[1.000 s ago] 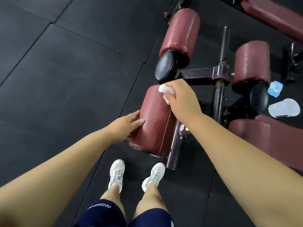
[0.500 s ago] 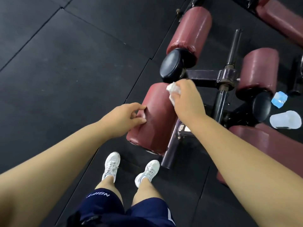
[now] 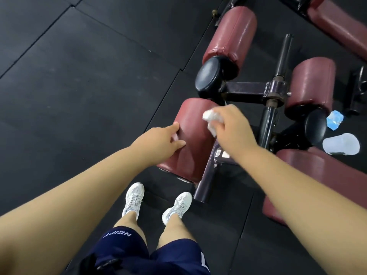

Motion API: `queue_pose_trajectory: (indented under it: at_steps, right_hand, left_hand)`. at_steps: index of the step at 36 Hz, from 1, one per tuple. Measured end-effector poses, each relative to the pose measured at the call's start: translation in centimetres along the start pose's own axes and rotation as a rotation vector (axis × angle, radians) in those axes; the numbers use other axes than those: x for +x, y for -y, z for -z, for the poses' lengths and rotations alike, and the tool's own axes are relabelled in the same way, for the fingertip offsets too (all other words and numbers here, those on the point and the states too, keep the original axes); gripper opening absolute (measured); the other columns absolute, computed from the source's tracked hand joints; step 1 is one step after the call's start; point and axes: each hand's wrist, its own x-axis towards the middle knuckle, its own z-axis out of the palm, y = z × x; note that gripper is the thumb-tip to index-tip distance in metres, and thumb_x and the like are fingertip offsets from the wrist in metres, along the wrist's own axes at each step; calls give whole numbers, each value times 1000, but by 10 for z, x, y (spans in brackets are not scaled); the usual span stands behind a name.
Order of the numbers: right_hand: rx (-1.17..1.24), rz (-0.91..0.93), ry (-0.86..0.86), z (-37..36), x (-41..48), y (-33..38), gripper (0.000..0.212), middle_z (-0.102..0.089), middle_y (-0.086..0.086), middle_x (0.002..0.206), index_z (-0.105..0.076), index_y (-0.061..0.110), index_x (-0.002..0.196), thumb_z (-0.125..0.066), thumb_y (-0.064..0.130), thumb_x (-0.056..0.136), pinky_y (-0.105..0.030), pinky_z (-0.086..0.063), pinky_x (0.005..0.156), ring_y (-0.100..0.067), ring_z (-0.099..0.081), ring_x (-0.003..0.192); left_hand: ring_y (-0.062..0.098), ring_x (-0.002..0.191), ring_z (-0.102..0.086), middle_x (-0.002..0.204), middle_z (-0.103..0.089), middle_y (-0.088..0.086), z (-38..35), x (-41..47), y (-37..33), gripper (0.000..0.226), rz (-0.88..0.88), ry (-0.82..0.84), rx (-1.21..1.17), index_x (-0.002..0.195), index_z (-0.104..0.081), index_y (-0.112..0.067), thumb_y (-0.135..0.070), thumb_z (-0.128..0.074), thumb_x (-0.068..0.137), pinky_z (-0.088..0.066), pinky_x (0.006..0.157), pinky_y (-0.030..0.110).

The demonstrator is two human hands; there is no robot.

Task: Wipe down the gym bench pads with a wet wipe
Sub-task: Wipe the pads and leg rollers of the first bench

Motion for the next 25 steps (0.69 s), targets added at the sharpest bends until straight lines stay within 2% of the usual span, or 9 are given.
queue_pose_trajectory:
  at_steps: [2, 5, 9, 11, 14, 16, 20, 23, 25]
  right_hand:
    - [-27, -123, -11, 3, 25, -4, 18, -59, -3, 97, -66, 21, 86, -49, 17, 83, -26, -41, 82, -14, -53, 90]
    - [-59, -85, -6, -2, 28, 1, 25, -62, -3, 88, -47, 33, 66, -45, 16, 84, -26, -43, 77, -6, -53, 84]
    - [-1, 193, 124, -13, -26, 16, 23, -58, -3, 88, -62, 23, 87, -50, 4, 85, -33, -45, 85, -13, -53, 84]
    - [47, 350, 210, -16, -54, 24, 25, -60, -8, 93, -67, 8, 95, -47, 2, 81, -31, -46, 85, -22, -57, 86]
    - [15, 491, 261, -17, -64, 21, 22, -61, -9, 96, -62, 8, 102, -50, 4, 84, -31, -47, 82, -26, -59, 86]
    - [32, 420, 218, -14, -48, 13, 20, -60, -7, 96, -66, 8, 100, -52, 9, 85, -28, -45, 86, -22, -57, 88]
    - [44, 39, 13, 1, 8, 2, 23, -56, -2, 102, -69, 17, 98, -50, 15, 84, -13, -35, 85, -7, -49, 92]
    - [-73, -136, -44, 8, 30, -6, 12, -53, -2, 106, -60, 17, 92, -50, 12, 89, -23, -36, 82, -12, -48, 94]
    - [-76, -83, -17, 9, 18, -4, 12, -57, -1, 96, -62, 11, 87, -51, 11, 90, -24, -36, 79, -12, -47, 89]
  left_hand:
    - [23, 97, -51, 104, -49, 4, 2, -3, -3, 52, -45, -11, 61, 143, -29, -36, -47, -44, 94, -41, 79, 31]
    - [22, 94, -55, 106, -52, 4, 4, -2, 3, 46, -49, -25, -16, 140, -35, -39, -43, -45, 95, -46, 83, 34]
    - [18, 86, -61, 96, -65, -2, 6, 8, 17, 42, -27, -26, -229, 136, -42, -34, -39, -48, 95, -49, 78, 34]
    - [18, 101, -58, 117, -61, -5, 5, 12, 23, 51, 47, 13, -234, 142, -34, -32, -50, -43, 94, -44, 87, 30]
    - [22, 109, -56, 131, -55, -3, -2, 13, 23, 47, 73, 104, -267, 139, -38, -33, -53, -32, 96, -42, 98, 34]
    - [19, 114, -53, 131, -55, -5, -6, 10, 18, 42, 56, 100, -288, 137, -42, -33, -47, -28, 99, -38, 96, 29]
    - [20, 107, -54, 122, -60, -2, -6, 4, 9, 40, 63, 28, -213, 126, -50, -27, -47, -28, 99, -39, 84, 30]
    - [27, 102, -56, 118, -60, 3, -3, 0, 2, 44, 69, 8, -76, 131, -44, -24, -51, -35, 96, -46, 86, 37]
    - [28, 101, -56, 113, -61, 6, 1, -3, -2, 45, 32, -2, 27, 135, -40, -22, -45, -39, 97, -47, 86, 38]
